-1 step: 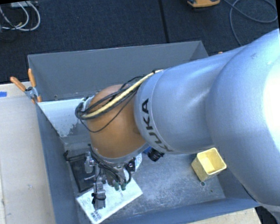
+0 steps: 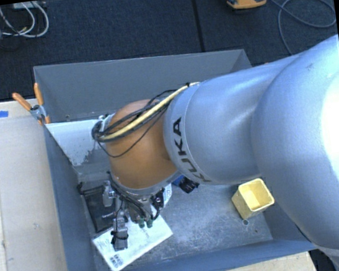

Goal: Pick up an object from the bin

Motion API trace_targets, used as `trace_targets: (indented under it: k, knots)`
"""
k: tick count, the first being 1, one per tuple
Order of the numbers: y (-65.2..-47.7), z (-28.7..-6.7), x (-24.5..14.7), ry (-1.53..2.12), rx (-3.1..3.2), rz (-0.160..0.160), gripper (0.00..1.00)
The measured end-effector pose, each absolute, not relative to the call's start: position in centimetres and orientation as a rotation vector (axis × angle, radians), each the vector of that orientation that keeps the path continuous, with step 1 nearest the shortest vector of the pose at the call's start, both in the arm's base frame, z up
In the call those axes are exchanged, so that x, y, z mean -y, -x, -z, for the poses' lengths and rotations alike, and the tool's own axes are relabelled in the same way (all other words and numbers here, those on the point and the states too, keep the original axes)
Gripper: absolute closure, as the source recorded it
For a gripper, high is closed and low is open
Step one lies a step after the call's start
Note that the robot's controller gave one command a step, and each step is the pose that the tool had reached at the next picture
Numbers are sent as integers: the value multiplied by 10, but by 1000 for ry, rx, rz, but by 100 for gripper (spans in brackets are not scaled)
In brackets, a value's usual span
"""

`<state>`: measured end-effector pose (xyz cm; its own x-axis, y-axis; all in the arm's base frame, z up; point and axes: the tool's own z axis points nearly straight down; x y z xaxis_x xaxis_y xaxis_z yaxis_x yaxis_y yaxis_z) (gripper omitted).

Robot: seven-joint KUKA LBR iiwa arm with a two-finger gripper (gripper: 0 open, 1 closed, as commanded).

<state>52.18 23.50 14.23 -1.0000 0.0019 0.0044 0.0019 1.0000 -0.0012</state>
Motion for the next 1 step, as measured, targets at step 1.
trace_targets:
  k: [1]
  knots:
    - [-586,-77,-206,179,3141,4,0]
